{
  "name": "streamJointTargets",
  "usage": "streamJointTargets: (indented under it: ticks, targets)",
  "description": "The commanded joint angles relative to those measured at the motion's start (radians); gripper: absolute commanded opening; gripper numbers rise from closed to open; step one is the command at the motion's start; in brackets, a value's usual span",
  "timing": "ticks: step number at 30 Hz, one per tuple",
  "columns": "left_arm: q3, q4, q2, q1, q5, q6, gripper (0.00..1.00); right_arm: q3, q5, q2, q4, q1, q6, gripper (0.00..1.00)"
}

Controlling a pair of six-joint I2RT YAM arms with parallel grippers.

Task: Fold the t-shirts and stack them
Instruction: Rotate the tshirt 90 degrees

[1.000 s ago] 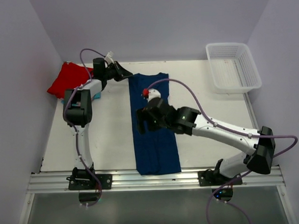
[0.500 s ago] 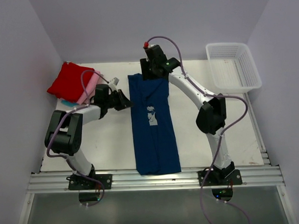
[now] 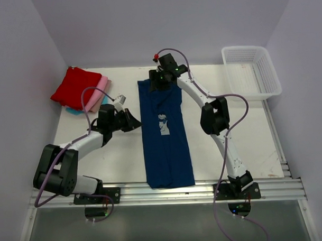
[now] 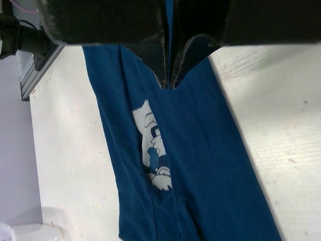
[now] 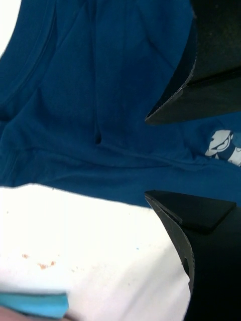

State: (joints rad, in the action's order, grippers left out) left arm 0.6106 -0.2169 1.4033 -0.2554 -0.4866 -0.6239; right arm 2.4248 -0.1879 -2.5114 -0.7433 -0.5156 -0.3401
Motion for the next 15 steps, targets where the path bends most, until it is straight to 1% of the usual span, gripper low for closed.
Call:
streamJointTargets:
  ticks: [1, 3, 4, 8, 15]
  targets:
    - [-0.047, -0.026, -0.044, -0.021, 0.029, 0.013, 0.06, 0.085, -0.137, -0.036, 0.041, 0.000, -0.013, 0.59]
    - [-0.067, -0.032, -0.055, -0.030, 0.034, 0.007, 0.05, 0.091, -0.162, -0.052, 0.061, 0.002, -0.022, 0.57]
    - [-0.069, -0.033, -0.055, -0.031, 0.033, 0.004, 0.05, 0.091, -0.160, -0.066, 0.067, 0.002, -0.026, 0.56]
    - [-0.081, -0.039, -0.061, -0.041, 0.028, -0.005, 0.04, 0.099, -0.148, -0.098, 0.087, 0.002, -0.028, 0.55]
    - [-0.091, -0.035, -0.081, -0.047, 0.025, -0.005, 0.04, 0.115, -0.027, -0.130, 0.105, 0.002, 0.009, 0.54]
